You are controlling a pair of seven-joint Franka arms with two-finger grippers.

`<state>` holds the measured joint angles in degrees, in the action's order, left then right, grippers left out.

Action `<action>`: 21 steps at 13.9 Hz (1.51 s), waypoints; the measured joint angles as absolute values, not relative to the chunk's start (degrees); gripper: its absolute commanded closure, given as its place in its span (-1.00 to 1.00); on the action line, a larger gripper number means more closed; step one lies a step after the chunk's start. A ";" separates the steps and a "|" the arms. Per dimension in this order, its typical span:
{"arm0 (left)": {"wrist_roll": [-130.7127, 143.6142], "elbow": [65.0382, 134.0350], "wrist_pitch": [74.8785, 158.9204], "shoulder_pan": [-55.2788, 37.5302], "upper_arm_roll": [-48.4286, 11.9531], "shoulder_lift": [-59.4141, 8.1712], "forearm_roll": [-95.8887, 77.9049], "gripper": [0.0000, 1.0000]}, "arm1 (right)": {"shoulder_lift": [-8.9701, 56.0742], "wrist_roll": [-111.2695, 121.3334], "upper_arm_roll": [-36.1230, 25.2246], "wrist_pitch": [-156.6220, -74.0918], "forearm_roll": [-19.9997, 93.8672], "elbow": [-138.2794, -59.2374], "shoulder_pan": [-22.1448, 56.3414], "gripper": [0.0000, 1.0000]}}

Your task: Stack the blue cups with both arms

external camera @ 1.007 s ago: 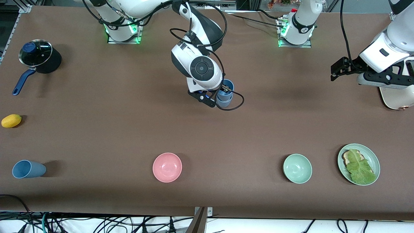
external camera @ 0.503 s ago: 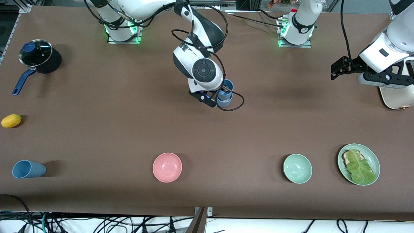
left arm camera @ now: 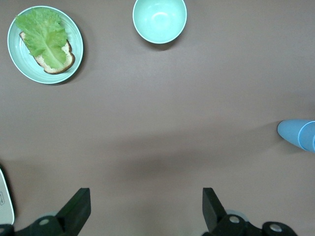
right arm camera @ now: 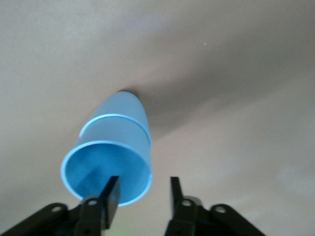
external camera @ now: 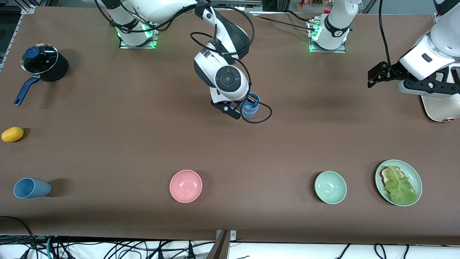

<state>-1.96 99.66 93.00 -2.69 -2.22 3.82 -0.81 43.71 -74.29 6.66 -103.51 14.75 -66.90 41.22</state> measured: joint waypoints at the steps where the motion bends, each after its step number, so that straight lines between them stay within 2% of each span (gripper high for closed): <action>1: -1.96 99.59 92.92 -2.69 -2.22 3.82 -0.81 -1.00 | 43.29 -74.26 6.44 -102.82 14.75 -66.24 40.48 -1.00; 6: -1.96 99.42 91.88 -2.81 -2.31 3.83 -0.81 -1.00 | 36.09 -57.82 5.34 -87.83 14.62 -63.85 28.45 -1.00; 8: -1.96 99.38 91.77 -2.91 -2.33 3.83 -0.81 -1.00 | 33.21 -48.40 1.93 -83.56 14.61 -64.66 24.12 -1.00; 11: -1.96 99.29 91.15 -3.10 -2.47 3.84 -0.81 -1.00 | 31.26 -35.87 -4.46 -81.77 12.32 -68.01 22.94 -1.00; 13: -1.96 99.26 91.01 -3.16 -2.52 3.85 -0.81 -1.00 | 29.23 -29.84 -5.98 -84.77 7.47 -72.69 21.82 -1.00; 14: -1.96 99.24 90.95 -3.16 -2.52 3.85 -0.81 -1.00 | 26.97 -27.60 -5.51 -89.08 6.17 -77.06 19.68 -1.00; 16: -1.96 99.20 90.82 -3.17 -2.52 3.86 -0.81 -1.00 | 20.40 -22.66 -2.57 -98.42 2.49 -88.05 13.04 -1.00; 17: -1.96 99.17 90.79 -3.16 -2.50 3.86 -0.81 -1.00 | 16.86 -19.68 -0.80 -100.50 0.87 -92.72 9.70 -1.00; 19: -1.96 99.13 90.71 -3.16 -2.47 3.87 -0.81 -1.00 | 9.98 -13.88 1.27 -101.72 -0.35 -99.21 4.71 -1.00; 21: -1.96 99.09 90.65 -3.16 -2.47 3.87 -0.81 -1.00 | 4.03 -9.99 1.68 -99.26 -0.58 -101.60 2.26 -1.00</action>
<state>-1.96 99.09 90.65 -3.16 -2.47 3.87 -0.81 4.03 -9.99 1.68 -99.26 -0.58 -101.60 2.26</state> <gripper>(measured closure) 0.000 0.000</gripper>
